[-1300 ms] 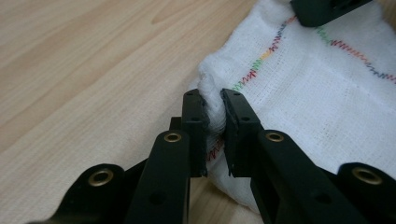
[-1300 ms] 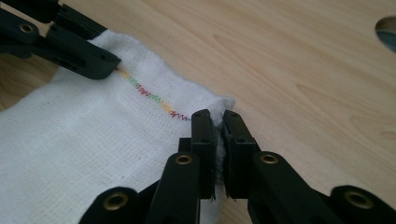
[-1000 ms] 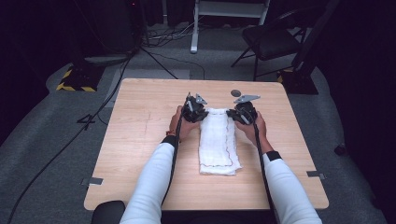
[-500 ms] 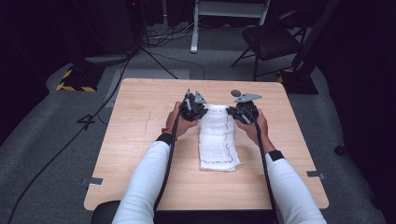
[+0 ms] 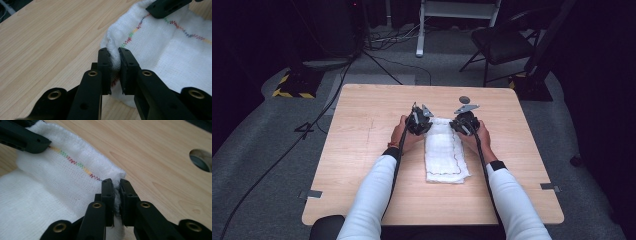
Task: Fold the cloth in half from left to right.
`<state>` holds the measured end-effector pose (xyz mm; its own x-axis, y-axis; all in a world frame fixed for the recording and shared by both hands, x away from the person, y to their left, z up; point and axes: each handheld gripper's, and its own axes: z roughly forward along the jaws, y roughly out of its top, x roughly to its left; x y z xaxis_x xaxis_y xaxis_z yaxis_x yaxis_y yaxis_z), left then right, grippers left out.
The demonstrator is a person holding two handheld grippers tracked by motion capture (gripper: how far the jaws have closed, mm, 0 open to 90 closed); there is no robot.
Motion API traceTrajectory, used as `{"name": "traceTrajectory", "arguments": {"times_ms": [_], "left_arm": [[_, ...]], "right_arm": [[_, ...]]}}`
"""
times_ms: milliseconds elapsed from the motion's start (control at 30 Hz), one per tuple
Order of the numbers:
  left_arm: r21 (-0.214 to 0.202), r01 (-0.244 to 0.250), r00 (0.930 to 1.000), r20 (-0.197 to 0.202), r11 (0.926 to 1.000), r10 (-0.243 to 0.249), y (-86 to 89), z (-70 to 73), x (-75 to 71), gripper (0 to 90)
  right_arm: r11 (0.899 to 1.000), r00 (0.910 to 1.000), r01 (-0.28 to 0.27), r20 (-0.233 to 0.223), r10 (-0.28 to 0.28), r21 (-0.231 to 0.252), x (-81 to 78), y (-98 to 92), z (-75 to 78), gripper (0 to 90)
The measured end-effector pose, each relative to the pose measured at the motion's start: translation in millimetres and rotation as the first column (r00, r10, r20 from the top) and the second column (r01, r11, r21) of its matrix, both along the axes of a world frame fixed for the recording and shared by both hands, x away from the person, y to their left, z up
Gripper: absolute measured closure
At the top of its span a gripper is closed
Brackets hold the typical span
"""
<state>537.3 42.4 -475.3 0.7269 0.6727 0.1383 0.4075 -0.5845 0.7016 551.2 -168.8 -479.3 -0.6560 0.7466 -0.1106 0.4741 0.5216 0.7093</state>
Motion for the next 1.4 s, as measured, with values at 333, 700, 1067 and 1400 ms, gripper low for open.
{"name": "traceTrajectory", "arguments": {"times_ms": [333, 700, 1067, 1400], "left_arm": [[-0.014, -0.042, 0.9985, -0.036, 0.999, 0.042, 2.1, -13.1, 7.9, 80.2], [-0.018, -0.048, 0.9979, -0.045, 0.9987, 0.047, 3.3, -16.5, 9.3, 80.0], [-0.041, -0.053, 0.9964, -0.068, 0.9978, 0.05, 4.9, -18.1, 10.9, 80.0], [-0.041, -0.044, 0.9961, -0.078, 0.9982, 0.041, 4.1, -10.0, 16.3, 81.2]], "right_arm": [[0.997, 0.9949, 0.066, -0.079, -0.063, 0.044, 14.1, -4.0, -9.5, 59.0], [0.995, 0.9883, 0.06, -0.145, -0.049, 0.077, 14.5, -6.4, -7.0, 44.0], [0.99, 0.9805, 0.014, -0.196, 0.013, 0.138, 14.5, -3.8, -9.6, 76.6], [0.996, 0.9936, 0.004, -0.112, 0.005, 0.087, 10.3, -1.1, -1.5, 86.3]]}}
